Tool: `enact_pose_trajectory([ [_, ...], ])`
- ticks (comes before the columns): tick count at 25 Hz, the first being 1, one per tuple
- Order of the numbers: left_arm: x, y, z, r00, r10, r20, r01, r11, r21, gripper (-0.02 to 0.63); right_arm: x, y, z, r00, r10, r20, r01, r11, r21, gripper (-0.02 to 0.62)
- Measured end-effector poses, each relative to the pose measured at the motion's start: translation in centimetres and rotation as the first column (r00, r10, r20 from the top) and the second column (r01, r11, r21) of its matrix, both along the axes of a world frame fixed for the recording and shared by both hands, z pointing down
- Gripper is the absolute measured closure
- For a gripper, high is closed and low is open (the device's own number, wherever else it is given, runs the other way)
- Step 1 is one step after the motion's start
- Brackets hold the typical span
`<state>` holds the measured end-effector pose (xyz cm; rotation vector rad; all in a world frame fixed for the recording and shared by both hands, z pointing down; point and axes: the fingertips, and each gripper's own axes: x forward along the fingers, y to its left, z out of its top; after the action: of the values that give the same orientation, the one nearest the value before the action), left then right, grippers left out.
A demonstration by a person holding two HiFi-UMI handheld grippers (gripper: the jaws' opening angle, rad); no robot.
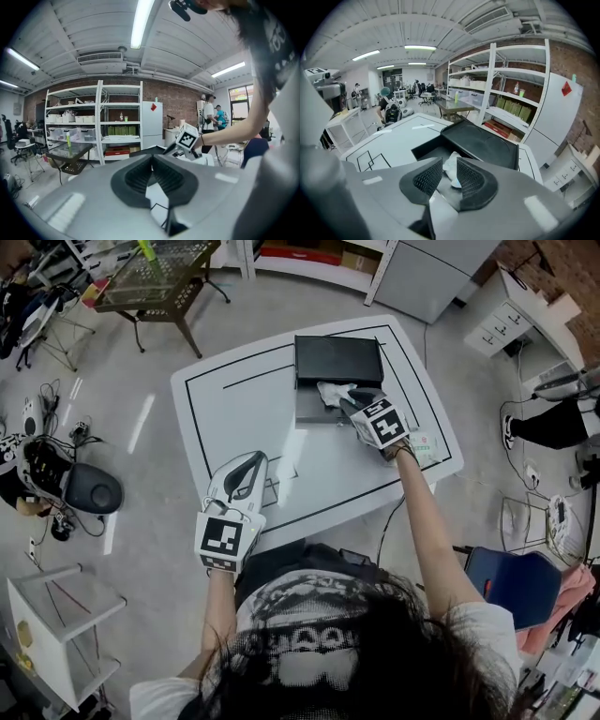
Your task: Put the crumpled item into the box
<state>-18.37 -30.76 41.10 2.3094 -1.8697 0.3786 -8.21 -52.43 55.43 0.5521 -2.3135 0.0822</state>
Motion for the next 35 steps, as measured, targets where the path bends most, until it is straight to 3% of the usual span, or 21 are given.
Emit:
enact_pose_trajectory([
  [6,2.4,0.2,-0.4,0.999,0.052,0.01,-0.052,0.999,0.003,0.606,1.8,4.0,-5.9,0.982,0.037,0.184,-0.042,0.999,0.025,0.497],
  [16,8.0,1.3,-0.4,0.988,0.146,0.039,-0.146,0.989,-0.006,0.606,6.9,11.8,-13.0,0.898,0.095,0.429,-0.12,0.992,0.033,0.515],
  [28,14.4,5.5,-0.9,0.978,0.202,0.051,-0.201,0.979,-0.012,0.606,15.2,21.2,-13.6,0.835,0.225,0.503,-0.236,0.971,-0.042,0.528],
  [35,16.9,8.5,-0.3,0.981,0.192,0.034,-0.191,0.981,-0.024,0.606,18.1,25.7,-12.9,0.841,0.227,0.491,-0.244,0.969,-0.03,0.529],
])
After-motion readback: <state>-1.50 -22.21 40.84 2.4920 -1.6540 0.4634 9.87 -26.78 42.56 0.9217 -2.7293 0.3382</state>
